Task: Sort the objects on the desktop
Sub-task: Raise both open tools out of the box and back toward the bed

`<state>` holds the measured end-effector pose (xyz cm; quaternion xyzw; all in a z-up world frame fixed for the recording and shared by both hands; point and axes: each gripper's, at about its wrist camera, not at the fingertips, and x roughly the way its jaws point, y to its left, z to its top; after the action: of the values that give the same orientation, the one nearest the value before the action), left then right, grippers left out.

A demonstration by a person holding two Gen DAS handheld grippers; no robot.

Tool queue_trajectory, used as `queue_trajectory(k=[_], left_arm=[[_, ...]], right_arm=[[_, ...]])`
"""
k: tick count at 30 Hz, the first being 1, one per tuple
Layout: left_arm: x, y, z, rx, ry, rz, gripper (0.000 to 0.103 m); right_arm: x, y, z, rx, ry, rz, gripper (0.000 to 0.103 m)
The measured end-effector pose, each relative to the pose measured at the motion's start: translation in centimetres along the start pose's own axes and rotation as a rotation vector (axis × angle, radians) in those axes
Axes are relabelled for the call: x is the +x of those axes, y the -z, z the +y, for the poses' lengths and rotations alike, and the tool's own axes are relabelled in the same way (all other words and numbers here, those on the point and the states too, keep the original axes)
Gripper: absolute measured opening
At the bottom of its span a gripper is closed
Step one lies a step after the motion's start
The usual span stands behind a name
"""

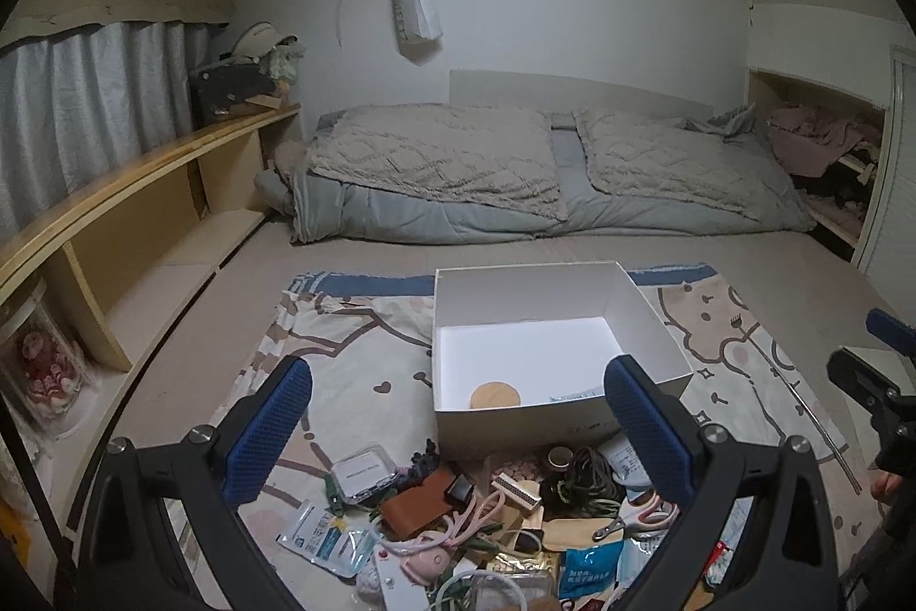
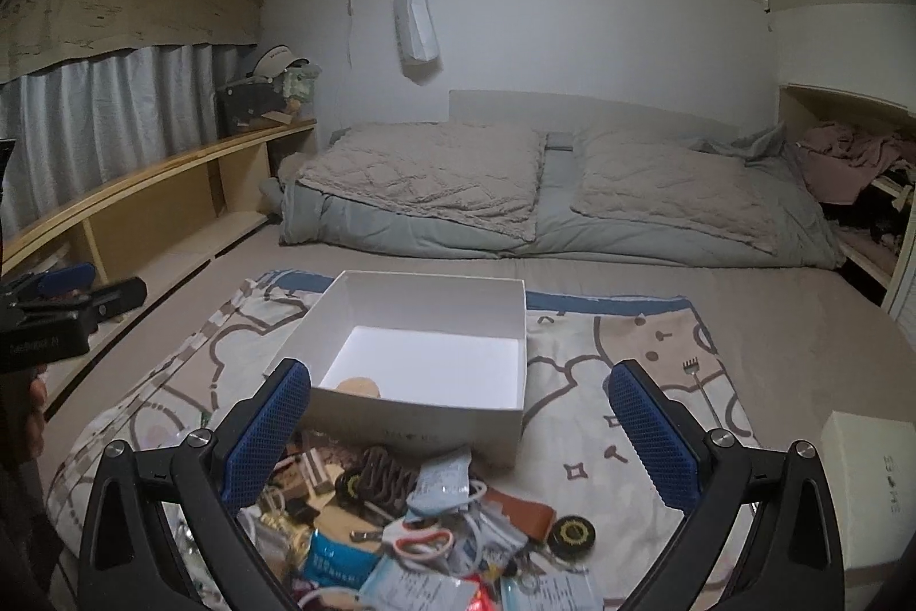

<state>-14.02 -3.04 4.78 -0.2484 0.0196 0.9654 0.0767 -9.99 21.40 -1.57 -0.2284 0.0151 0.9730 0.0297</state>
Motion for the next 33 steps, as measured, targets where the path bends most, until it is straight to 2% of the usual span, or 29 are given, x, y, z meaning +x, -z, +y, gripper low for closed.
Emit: queue_trajectory(k=[10,14,21,26,30,33], left_arm=[[-4.9,1.6,0.4,-0.005,0.02,-0.081,0.103],[-6.8,2.4,0.4,-0.018,0.031,-0.136,0.103],[-8.2,3.7,1.0,-0.032,0.014,-0.178,0.103],[-9.0,5.0,2.1,-0.063,0.012,-0.216,0.103],[-8.9,6.4,3.3,-0.099,0.007,-0.201,0.103],[-8.2,7.6,4.0,-0.11,-0.01,-0.176,0.103]], right_arm=[[-3.9,2.2,0.3,-0.02,-0.025,-0.033,0.103],[-5.1,3.2,0.6,-0.02,-0.022,-0.069,0.103],[-7.0,4.7,-0.4,0.002,-0.015,-0.157,0.103],[-7.0,5.5,-1.2,0.018,0.003,-0.169,0.103],[-6.5,6.8,-2.0,0.046,0.002,-0.157,0.103],[-5.1,8.5,-2.4,0.037,0.003,-0.094,0.103]])
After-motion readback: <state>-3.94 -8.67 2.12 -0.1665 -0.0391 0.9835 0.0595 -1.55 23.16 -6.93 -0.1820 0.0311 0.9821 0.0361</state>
